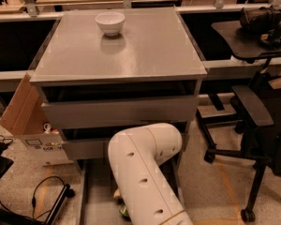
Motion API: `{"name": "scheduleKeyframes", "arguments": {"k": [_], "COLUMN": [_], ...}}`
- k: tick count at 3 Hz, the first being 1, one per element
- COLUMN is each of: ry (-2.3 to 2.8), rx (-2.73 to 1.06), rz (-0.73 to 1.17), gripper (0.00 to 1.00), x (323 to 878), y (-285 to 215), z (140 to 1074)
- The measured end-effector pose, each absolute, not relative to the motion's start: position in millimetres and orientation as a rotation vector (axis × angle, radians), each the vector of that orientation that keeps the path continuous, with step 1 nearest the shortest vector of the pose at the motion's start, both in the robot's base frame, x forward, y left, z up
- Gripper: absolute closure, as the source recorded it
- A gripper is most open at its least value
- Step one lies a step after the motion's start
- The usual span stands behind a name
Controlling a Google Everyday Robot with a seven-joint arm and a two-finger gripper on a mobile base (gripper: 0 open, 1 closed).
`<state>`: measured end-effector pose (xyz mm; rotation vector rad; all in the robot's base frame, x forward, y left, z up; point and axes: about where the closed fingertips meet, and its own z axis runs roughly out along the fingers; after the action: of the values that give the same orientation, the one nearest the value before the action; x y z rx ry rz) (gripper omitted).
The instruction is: Pick green rice chip bag from bottom drawer and place on counter
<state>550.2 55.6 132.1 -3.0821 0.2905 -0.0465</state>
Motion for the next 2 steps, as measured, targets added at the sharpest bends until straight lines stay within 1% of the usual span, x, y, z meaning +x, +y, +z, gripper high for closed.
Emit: {"name": "scheduleKeyframes", "arguments": {"k": [2], "ry": [0.292], "rx": [-3.084], "rz": [-0.040], "gripper": [0.62], "x": [547.7], "y": [53.6], "z": [130.1]}}
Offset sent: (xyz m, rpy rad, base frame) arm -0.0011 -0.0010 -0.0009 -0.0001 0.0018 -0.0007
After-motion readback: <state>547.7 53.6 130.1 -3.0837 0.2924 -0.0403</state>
